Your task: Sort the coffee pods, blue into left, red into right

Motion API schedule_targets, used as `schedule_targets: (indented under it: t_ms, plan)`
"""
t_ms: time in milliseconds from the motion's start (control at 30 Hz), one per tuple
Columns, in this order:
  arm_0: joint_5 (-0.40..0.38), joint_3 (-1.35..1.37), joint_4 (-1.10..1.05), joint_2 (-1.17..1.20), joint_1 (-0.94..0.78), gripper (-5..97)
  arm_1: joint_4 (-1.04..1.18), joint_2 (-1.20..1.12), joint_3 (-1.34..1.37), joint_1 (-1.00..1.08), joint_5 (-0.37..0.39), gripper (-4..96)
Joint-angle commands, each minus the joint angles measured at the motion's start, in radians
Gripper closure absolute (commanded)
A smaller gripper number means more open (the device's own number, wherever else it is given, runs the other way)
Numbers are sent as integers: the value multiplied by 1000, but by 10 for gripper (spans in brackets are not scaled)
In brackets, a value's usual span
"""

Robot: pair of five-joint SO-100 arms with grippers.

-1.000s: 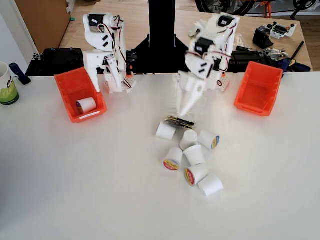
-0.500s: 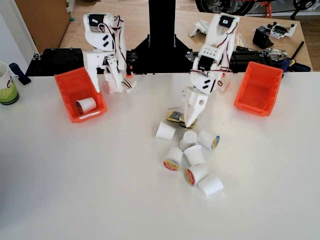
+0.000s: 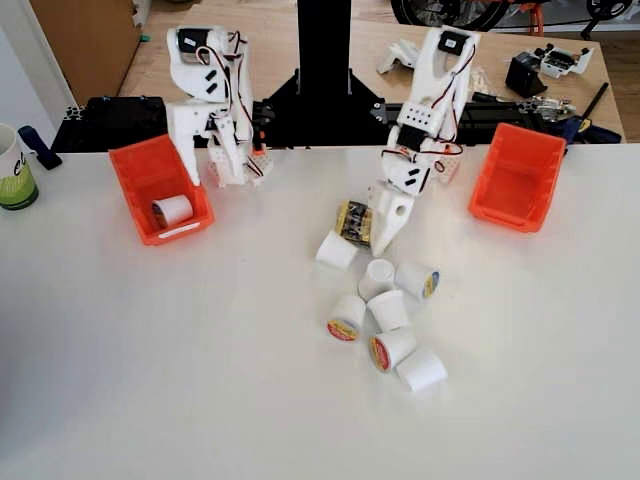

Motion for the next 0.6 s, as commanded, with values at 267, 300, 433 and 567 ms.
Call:
schedule_targets:
  t_ms: [267,300,433,567]
  plan:
    - [11,-6,8,8,-18,676,153,184,35,265,-365,939]
    - [11,-6,8,8,-18,676,219,239,32,282,-394,939]
    - [12,-6,9,8,-18,676,578,522,17,322,-446,939]
    - [12,-6,17,9,-20,676,887,799,31,334,-457,938]
